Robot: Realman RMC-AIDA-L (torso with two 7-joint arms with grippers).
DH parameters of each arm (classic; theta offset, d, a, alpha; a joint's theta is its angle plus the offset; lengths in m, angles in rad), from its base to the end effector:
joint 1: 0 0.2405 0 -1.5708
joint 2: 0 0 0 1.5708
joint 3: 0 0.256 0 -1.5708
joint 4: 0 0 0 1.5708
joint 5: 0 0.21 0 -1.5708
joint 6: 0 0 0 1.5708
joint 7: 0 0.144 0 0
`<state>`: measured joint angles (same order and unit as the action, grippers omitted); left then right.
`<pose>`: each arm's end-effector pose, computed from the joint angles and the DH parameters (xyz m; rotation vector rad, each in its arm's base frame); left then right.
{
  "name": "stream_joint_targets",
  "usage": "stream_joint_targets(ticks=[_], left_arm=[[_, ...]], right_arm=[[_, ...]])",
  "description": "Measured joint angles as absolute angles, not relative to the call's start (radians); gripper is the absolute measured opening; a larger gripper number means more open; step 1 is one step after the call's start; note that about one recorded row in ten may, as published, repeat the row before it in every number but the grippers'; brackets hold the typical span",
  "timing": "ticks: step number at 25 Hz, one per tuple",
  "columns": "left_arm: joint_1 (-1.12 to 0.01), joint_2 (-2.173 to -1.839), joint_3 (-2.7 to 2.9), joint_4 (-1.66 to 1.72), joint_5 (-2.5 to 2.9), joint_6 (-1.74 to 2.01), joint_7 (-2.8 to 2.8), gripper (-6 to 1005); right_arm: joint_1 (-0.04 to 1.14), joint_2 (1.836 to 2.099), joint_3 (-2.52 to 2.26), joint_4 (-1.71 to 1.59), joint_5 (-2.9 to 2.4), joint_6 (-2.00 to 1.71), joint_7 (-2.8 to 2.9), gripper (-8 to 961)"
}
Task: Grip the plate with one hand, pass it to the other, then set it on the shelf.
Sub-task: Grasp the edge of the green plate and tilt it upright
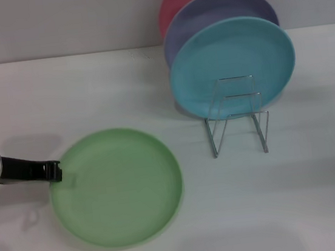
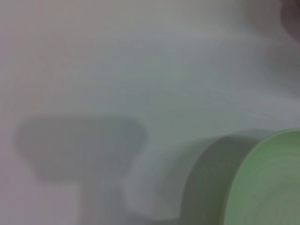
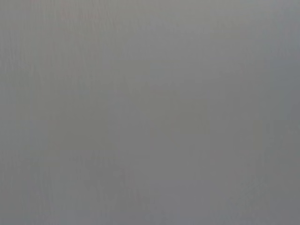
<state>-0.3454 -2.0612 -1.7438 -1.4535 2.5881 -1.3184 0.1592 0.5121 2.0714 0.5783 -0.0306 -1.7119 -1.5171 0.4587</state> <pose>-0.2386 0.3405 0.0222 -2.0859 -1.4434 0.1554 0.3284 0.3299 0.0712 -1.2000 0.4746 1.0651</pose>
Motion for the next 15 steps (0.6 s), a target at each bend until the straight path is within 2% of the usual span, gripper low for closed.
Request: stream_joint_targets(ticks=[15], left_arm=[[-0.242, -2.064, -1.762, -1.520, 2.571, -1.054, 0.220, 35]], right_arm=[[0.508, 2.072, 0.578, -0.029, -1.712, -1.517, 0.458, 634]])
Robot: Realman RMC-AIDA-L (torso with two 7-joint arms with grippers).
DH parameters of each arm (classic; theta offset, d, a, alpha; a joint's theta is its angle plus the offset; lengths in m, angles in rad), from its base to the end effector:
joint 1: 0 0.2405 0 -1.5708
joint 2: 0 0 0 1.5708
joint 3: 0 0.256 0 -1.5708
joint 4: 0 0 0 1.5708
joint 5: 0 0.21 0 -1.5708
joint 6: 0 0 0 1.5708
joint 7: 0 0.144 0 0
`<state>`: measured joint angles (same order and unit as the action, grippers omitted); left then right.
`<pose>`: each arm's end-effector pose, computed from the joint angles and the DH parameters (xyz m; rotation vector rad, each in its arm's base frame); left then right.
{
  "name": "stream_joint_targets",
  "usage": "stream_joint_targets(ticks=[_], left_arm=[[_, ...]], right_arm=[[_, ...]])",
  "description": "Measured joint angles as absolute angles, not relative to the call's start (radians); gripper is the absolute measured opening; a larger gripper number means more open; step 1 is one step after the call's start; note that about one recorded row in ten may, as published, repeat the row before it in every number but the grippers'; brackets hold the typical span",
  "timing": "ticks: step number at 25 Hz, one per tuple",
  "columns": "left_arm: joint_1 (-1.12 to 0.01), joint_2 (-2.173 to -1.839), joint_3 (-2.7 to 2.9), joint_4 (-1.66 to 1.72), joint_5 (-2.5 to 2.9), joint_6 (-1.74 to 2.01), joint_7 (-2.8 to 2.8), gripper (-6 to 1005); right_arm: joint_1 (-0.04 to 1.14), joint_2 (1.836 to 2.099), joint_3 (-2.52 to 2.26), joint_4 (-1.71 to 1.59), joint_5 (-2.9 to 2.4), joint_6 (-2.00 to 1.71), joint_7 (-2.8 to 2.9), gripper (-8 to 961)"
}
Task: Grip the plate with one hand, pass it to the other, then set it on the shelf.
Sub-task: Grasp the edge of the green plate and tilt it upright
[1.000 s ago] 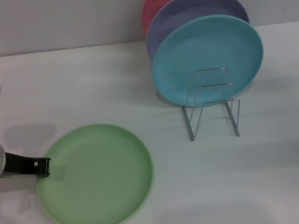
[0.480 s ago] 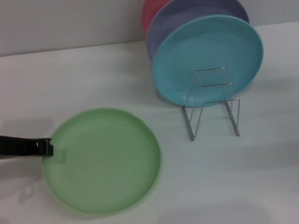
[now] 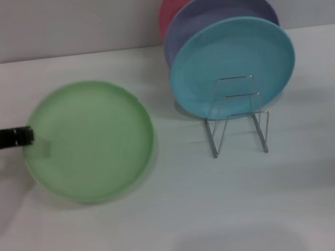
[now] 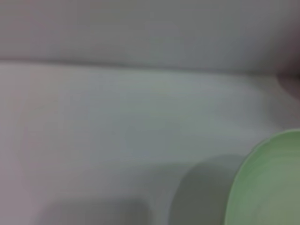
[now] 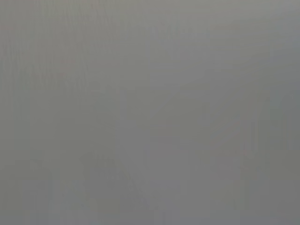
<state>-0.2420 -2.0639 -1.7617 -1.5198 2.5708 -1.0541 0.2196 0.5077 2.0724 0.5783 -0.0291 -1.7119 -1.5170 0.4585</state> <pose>-0.2468 0.3526 0.0503 -1.9577 -1.2646 -0.0775 0.3295 0.3284 0.0705 -1.1984 0.4788 1.0630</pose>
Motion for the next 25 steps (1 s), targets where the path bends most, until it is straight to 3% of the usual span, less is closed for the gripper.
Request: stream_joint_targets(ticks=[25], left_arm=[[0.007, -2.064, -1.329, -1.325, 2.328, 0.164, 0.536, 44]], right_arm=[[0.489, 2.075, 0.530, -0.022, -1.723, -1.518, 0.459, 634]])
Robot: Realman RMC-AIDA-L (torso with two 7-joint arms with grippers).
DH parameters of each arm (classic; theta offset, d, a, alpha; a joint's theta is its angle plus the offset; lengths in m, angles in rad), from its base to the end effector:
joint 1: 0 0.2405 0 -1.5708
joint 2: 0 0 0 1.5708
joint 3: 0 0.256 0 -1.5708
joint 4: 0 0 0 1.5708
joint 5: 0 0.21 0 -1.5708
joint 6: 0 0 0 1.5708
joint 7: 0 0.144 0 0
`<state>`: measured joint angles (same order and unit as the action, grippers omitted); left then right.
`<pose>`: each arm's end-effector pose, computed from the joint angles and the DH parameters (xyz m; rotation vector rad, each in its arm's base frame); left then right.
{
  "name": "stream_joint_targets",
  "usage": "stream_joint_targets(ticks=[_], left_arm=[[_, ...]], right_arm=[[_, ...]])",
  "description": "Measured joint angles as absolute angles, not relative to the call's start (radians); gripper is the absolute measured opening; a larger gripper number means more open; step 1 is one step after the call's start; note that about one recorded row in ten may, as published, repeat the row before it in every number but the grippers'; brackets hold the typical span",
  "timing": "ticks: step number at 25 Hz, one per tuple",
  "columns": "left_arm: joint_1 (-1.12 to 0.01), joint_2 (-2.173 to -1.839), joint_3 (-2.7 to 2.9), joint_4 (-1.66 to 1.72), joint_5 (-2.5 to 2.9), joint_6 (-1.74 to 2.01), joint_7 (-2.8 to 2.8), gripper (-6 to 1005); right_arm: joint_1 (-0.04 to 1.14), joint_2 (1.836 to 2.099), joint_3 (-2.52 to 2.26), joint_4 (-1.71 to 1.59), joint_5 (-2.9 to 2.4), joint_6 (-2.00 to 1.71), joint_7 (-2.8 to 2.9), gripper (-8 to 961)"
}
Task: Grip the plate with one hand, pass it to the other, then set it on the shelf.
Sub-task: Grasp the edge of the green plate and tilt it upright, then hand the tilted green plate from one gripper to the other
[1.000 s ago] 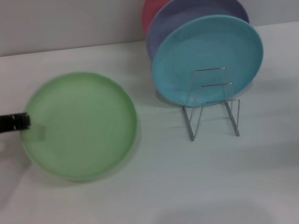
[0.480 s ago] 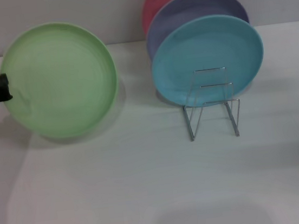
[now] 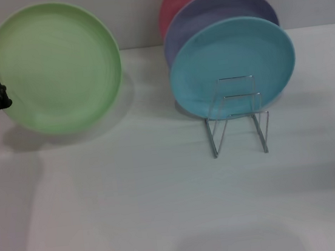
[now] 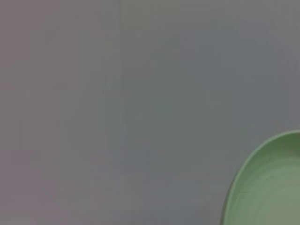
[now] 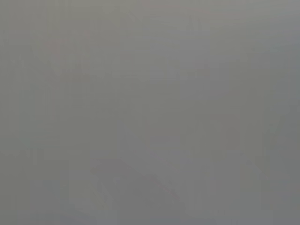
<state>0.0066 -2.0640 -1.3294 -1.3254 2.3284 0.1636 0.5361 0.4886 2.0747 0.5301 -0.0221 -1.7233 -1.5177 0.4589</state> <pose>-0.2580 0.3378 0.0280 -1.6255 -0.6879 -0.4888 0.3293 0.3237 0.0617 -1.2534 0.4865 1.0573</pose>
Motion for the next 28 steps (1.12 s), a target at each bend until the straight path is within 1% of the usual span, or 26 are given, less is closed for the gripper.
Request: stream_joint_targets(ticks=[1, 2, 3, 6, 9, 10, 12, 18, 28], left_arm=[[0.009, -2.065, -1.290, -1.294, 2.328, 0.249, 0.519, 45], [0.007, -2.065, -1.209, -1.216, 2.330, 0.436, 0.469, 45], [0.007, -2.065, -1.209, -1.216, 2.330, 0.436, 0.469, 46], [-0.017, -2.065, -1.080, -1.072, 2.335, 0.720, 0.396, 47], [-0.043, -2.065, -0.992, -0.965, 2.335, 0.904, 0.344, 48], [-0.043, -2.065, -0.992, -0.965, 2.335, 0.904, 0.344, 48], [-0.063, -2.067, -0.902, -0.850, 2.334, 1.097, 0.259, 49], [-0.065, -2.075, -0.813, -0.722, 2.329, 1.251, 0.142, 51], [-0.065, -2.079, -0.732, -0.617, 2.327, 1.339, 0.086, 55]], right_arm=[[0.486, 2.075, 0.526, -0.021, -1.724, -1.519, 0.459, 634], [0.483, 2.075, 0.520, -0.020, -1.724, -1.520, 0.459, 634], [0.479, 2.075, 0.509, -0.020, -1.724, -1.524, 0.459, 634], [0.468, 2.075, 0.461, -0.021, -1.725, -1.548, 0.459, 633], [0.455, 2.075, 0.399, -0.024, -1.726, -1.583, 0.456, 633], [0.449, 2.075, 0.367, -0.026, -1.726, -1.599, 0.455, 633], [0.431, 2.075, 0.286, -0.028, -1.726, -1.631, 0.453, 633], [0.403, 2.078, 0.142, -0.024, -1.726, -1.679, 0.452, 633], [0.402, 2.079, -0.041, 0.025, -1.726, -1.704, 0.449, 634]])
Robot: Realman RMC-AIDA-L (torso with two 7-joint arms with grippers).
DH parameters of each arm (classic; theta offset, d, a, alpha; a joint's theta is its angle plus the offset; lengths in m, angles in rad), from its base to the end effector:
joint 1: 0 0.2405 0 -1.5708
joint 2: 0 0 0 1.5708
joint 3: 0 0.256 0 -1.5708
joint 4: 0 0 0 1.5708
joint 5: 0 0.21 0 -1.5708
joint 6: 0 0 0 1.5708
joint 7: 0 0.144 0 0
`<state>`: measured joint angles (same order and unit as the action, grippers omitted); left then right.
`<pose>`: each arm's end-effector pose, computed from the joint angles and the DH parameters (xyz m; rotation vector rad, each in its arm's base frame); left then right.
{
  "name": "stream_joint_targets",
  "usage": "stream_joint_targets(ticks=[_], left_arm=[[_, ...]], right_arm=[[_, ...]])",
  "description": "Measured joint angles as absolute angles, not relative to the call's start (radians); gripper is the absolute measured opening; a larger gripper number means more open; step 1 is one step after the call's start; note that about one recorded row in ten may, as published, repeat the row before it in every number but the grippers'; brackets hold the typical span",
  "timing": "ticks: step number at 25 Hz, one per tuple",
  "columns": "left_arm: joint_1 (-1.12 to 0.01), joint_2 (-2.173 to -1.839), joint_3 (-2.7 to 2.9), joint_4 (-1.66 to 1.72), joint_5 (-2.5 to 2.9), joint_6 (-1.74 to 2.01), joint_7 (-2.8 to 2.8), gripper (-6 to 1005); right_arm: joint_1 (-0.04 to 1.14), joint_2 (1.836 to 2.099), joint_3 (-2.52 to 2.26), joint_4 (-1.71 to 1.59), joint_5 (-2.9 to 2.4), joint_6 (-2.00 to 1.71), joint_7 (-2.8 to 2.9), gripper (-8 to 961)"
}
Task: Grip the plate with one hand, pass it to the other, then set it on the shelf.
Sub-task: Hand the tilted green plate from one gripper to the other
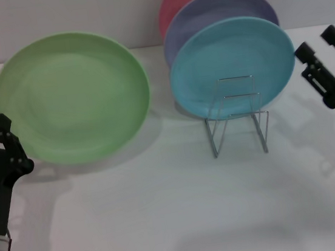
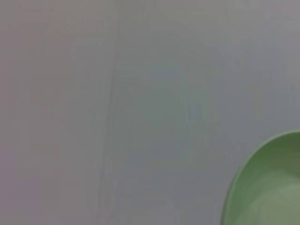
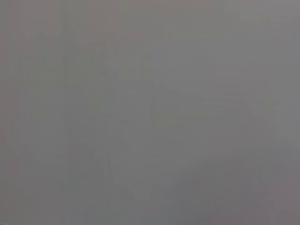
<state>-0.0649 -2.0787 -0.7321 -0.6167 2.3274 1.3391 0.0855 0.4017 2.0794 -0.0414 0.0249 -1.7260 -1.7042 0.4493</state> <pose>-0.2872 0.2414 -0.0362 -1.4966 -0.4686 -0.8918 0.2895 0.2748 -0.0053 -1.7890 0.3536 1.1972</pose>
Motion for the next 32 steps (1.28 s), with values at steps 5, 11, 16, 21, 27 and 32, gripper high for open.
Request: stream_joint_targets(ticks=[5, 11, 16, 21, 27, 32], left_arm=[[-0.048, -2.078, -0.711, -0.606, 2.327, 1.361, 0.093, 57], [-0.041, -2.079, -0.620, -0.607, 2.234, 1.389, 0.151, 59], [-0.049, -2.080, -0.517, -0.634, 2.114, 1.437, 0.258, 61], [-0.050, -2.080, -0.471, -0.682, 2.040, 1.442, 0.355, 63], [-0.054, -2.080, -0.431, -0.728, 1.971, 1.442, 0.442, 65], [-0.058, -2.080, -0.388, -0.780, 1.899, 1.438, 0.552, 67]], right_arm=[[0.420, 2.080, -0.096, 0.042, -1.726, -1.715, 0.448, 636], [0.434, 2.081, -0.147, 0.068, -1.728, -1.716, 0.447, 634], [0.447, 2.082, -0.179, 0.095, -1.735, -1.699, 0.446, 633], [0.472, 2.083, -0.219, 0.137, -1.738, -1.644, 0.438, 631], [0.506, 2.084, -0.223, 0.196, -1.761, -1.551, 0.381, 630], [0.541, 2.085, -0.222, 0.241, -1.761, -1.475, 0.369, 629]])
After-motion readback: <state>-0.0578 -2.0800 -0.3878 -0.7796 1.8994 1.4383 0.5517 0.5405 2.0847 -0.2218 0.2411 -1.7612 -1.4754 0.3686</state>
